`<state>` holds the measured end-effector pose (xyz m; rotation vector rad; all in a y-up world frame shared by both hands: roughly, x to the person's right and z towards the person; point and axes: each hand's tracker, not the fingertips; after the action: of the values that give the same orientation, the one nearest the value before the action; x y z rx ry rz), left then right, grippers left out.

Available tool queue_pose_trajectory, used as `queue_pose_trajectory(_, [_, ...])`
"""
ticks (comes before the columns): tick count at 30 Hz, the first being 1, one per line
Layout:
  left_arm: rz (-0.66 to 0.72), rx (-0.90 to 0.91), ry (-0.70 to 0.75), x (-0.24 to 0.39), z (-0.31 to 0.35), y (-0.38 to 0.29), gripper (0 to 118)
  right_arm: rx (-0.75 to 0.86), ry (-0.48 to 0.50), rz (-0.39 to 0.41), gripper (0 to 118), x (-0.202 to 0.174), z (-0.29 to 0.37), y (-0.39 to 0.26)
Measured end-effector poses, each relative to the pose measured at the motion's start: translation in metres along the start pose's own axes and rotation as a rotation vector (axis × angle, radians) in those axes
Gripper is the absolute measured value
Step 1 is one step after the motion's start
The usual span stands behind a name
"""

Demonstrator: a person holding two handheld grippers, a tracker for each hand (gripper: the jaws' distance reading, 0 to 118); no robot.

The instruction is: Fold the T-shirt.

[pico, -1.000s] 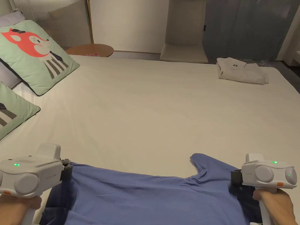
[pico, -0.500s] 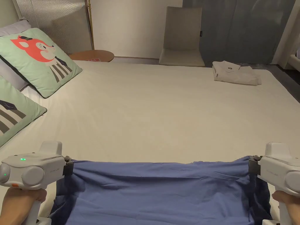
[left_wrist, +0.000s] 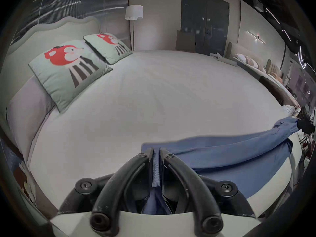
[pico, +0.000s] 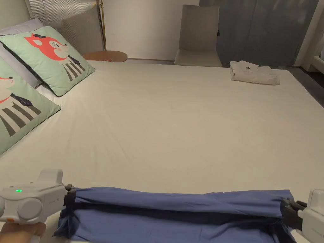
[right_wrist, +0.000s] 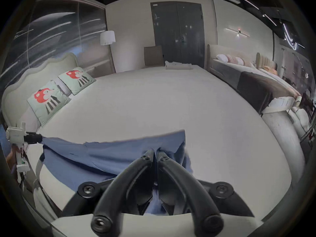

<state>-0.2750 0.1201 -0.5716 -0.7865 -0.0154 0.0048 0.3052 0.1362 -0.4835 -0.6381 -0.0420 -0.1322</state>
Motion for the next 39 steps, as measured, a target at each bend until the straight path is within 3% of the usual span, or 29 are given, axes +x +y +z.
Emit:
queue_pose_trajectory(3, [0.010,-0.032,0.011,-0.002,-0.001,-0.026,2,-0.049,-0.026,-0.018,3,0.001,-0.005,-0.024])
queue_pose_trajectory(9, [-0.016,-0.085,0.041,0.003,-0.010,-0.051,2,-0.131,-0.131,0.047,3,-0.006,-0.023,-0.054])
queue_pose_trajectory(14, [-0.012,-0.087,0.056,0.005,-0.009,-0.042,5,-0.120,-0.120,0.017,4,-0.022,-0.002,-0.040])
queue_pose_trajectory(15, [0.003,-0.073,0.053,0.006,-0.003,-0.037,10,-0.093,-0.103,0.008,9,-0.026,0.003,-0.034])
queue_pose_trajectory(17, [0.035,0.003,0.014,0.008,0.005,-0.027,60,-0.022,-0.092,0.015,60,-0.022,0.000,-0.027])
queue_pose_trajectory(19, [0.052,0.110,-0.016,0.017,0.019,-0.010,106,0.064,-0.071,0.042,102,-0.037,0.010,-0.008])
queue_pose_trajectory(20, [0.051,0.166,-0.040,0.023,0.027,-0.001,110,0.111,-0.060,0.046,107,-0.042,0.014,0.000])
queue_pose_trajectory(28, [0.023,0.590,-0.070,0.098,0.105,0.057,109,0.430,-0.042,0.111,106,-0.100,0.045,0.061])
queue_pose_trajectory(32, [0.022,0.711,-0.029,0.113,0.115,0.065,108,0.540,-0.100,0.169,106,-0.123,0.057,0.075])
queue_pose_trajectory(36, [0.005,0.787,0.002,0.124,0.117,0.063,106,0.590,-0.112,0.168,106,-0.136,0.062,0.081])
queue_pose_trajectory(38, [-0.008,0.822,0.000,0.127,0.118,0.060,92,0.614,-0.118,0.176,95,-0.139,0.062,0.082])
queue_pose_trajectory(39, [-0.009,0.838,0.006,0.130,0.119,0.059,76,0.623,-0.120,0.179,81,-0.141,0.062,0.081])
